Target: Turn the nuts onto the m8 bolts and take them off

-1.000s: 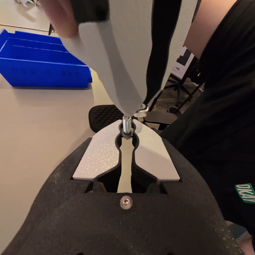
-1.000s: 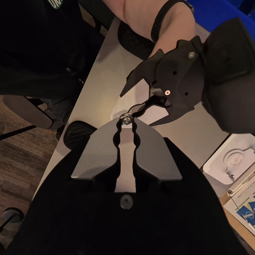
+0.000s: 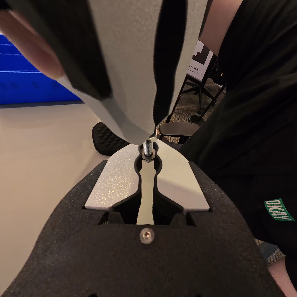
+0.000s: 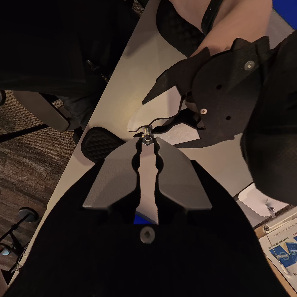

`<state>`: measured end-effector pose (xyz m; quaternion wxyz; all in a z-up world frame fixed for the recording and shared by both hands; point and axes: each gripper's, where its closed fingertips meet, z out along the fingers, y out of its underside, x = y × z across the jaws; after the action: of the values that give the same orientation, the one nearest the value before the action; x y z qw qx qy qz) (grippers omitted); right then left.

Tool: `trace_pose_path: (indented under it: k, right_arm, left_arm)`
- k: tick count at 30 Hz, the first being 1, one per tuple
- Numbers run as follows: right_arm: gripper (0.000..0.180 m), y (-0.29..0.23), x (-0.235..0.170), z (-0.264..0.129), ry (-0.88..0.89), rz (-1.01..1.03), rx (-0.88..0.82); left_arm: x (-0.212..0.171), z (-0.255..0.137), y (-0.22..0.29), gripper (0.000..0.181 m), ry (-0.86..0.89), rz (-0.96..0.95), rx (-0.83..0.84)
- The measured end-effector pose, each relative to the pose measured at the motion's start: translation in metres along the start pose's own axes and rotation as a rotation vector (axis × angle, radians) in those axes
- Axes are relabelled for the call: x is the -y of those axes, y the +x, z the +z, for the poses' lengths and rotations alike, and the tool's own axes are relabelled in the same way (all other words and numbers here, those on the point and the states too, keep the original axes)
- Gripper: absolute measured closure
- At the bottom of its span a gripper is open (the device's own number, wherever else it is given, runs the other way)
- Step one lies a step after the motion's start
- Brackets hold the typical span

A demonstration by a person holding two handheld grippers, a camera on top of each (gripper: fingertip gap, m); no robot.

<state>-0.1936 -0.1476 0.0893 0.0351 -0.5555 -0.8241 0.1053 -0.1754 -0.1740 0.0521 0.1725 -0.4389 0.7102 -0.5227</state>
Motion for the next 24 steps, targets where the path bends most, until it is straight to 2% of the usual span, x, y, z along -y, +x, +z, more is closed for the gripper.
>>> trace_pose_path:
  k: [13, 21, 24]
  right_arm:
    - [0.166, -0.001, 0.003, -0.003, -0.019, -0.031, -0.104]
    - [0.166, -0.008, 0.006, 0.005, -0.08, -0.102, -0.075]
    - [0.166, -0.007, 0.004, 0.007, -0.114, -0.07, -0.06]
  left_arm:
    - [0.003, -0.001, 0.005, 0.171, 0.018, -0.013, -0.042]
    - [-0.004, 0.005, 0.016, 0.171, -0.014, -0.018, -0.136]
    - [-0.006, 0.006, 0.014, 0.171, -0.027, -0.018, -0.123]
